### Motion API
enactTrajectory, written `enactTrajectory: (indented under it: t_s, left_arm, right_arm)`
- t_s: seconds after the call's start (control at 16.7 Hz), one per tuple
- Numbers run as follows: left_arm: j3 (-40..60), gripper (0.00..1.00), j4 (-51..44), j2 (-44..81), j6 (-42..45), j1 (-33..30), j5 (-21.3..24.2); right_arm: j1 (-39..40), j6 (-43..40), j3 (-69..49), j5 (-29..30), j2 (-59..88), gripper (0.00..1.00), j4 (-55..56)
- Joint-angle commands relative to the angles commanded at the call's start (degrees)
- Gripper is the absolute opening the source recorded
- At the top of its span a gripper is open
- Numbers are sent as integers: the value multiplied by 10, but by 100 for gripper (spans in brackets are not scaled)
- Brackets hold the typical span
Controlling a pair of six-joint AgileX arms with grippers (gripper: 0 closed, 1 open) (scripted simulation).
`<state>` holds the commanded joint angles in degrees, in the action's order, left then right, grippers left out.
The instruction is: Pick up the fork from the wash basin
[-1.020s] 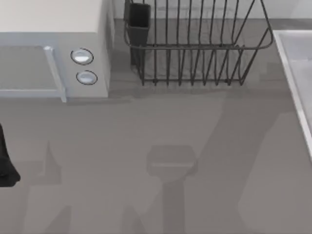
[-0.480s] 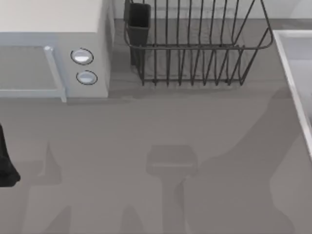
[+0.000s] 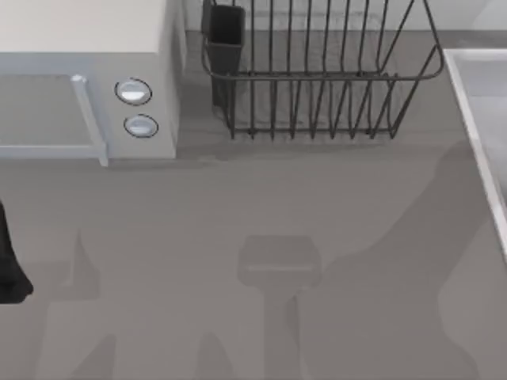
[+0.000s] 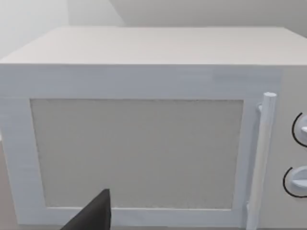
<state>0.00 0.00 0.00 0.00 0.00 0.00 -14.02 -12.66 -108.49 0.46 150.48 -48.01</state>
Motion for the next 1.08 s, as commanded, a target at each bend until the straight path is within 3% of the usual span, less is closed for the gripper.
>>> enactTrajectory:
  t_s: [0.54,1.08]
  left_arm:
    - [0,100,0,0,0,0,0]
    - [0,100,0,0,0,0,0]
  right_arm:
    - [0,0,0,0,0,2,0]
    - [2,5,-7,-6,-26,0,-7]
